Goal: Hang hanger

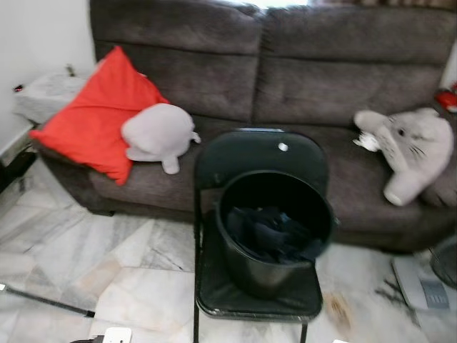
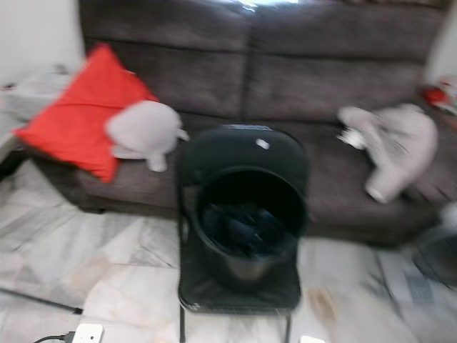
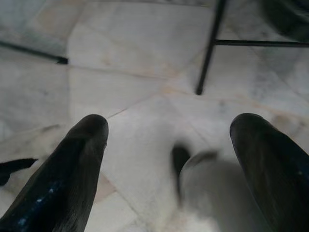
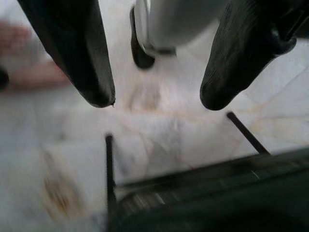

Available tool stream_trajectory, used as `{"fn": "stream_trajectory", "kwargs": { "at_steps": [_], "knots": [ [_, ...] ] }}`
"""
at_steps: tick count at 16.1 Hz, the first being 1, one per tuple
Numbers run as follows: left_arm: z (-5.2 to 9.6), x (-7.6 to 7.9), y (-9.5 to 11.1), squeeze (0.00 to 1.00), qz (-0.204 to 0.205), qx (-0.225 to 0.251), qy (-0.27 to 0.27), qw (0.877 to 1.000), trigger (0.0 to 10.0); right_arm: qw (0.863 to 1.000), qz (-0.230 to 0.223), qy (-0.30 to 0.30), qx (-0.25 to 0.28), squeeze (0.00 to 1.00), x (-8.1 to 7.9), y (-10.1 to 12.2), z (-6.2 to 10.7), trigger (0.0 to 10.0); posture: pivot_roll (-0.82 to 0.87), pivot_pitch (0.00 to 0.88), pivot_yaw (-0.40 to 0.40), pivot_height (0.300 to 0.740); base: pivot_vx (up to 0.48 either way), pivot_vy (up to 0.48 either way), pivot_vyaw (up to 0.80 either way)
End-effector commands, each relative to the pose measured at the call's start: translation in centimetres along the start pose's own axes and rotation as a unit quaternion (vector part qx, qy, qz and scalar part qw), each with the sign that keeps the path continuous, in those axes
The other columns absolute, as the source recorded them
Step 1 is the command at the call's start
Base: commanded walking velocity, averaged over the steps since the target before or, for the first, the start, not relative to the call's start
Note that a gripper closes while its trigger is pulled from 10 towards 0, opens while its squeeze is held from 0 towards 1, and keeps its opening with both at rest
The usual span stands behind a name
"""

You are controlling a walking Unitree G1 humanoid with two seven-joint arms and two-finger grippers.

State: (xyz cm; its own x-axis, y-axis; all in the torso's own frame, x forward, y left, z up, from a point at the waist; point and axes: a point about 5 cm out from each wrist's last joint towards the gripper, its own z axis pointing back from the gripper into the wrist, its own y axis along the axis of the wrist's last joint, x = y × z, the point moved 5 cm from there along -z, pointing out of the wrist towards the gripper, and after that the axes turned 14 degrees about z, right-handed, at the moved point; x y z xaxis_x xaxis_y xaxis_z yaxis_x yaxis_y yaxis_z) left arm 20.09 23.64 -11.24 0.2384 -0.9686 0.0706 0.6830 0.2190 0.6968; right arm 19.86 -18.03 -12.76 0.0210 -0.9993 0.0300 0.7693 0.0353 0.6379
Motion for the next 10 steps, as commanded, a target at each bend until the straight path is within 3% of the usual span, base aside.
{"fn": "stream_trajectory", "kwargs": {
  "at_steps": [1, 3, 5, 7, 9, 10],
  "knots": [
    [0.6, -0.8, -1.7, 0.0, 0.009, -0.025, 0.014, 1.0, 10.0, 1.0, -0.006, 0.006, 0.027, 0.0, -0.6, 1.2, -0.2, 10.0, 0.0, 0.101, -0.014, 0.74, 0.0, 0.0, 0.0],
    [0.6, -0.8, -1.8, 0.0, 0.008, -0.026, 0.014, 1.0, 10.0, 0.999, -0.005, 0.004, 0.054, 0.0, -0.6, 2.6, -0.3, 10.0, -0.01, 0.1, -0.017, 0.74, 0.0, 0.0, 0.0],
    [0.6, -0.9, -2.0, 0.0, 0.007, -0.029, 0.015, 0.999, 10.0, 0.99, 0.003, 0.001, 0.142, 0.0, -0.9, 6.7, -0.3, 10.0, -0.03, 0.1, -0.025, 0.74, 0.0, 0.0, 0.0],
    [0.7, -0.9, -2.1, 0.0, 0.006, -0.031, 0.014, 0.999, 10.0, 0.981, 0.02, 0.003, 0.192, 0.0, -1.3, 8.4, 0.1, 10.0, -0.04, 0.099, -0.032, 0.74, 0.0, 0.0, 0.0],
    [0.7, -0.7, -2.3, 0.0, 0.005, -0.032, 0.012, 0.999, 10.0, 0.958, 0.054, -0.01, 0.282, 0.0, -1.4, 11.1, 1.8, 10.0, -0.04, 0.101, -0.034, 0.74, 0.0, 0.0, 0.0],
    [0.7, -0.6, -2.3, 0.0, 0.005, -0.033, 0.012, 0.999, 10.0, 0.953, 0.06, -0.016, 0.296, 0.0, -1.3, 11.4, 2.2, 10.0, -0.04, 0.099, -0.035, 0.74, 0.0, 0.0, 0.0]
  ]
}}
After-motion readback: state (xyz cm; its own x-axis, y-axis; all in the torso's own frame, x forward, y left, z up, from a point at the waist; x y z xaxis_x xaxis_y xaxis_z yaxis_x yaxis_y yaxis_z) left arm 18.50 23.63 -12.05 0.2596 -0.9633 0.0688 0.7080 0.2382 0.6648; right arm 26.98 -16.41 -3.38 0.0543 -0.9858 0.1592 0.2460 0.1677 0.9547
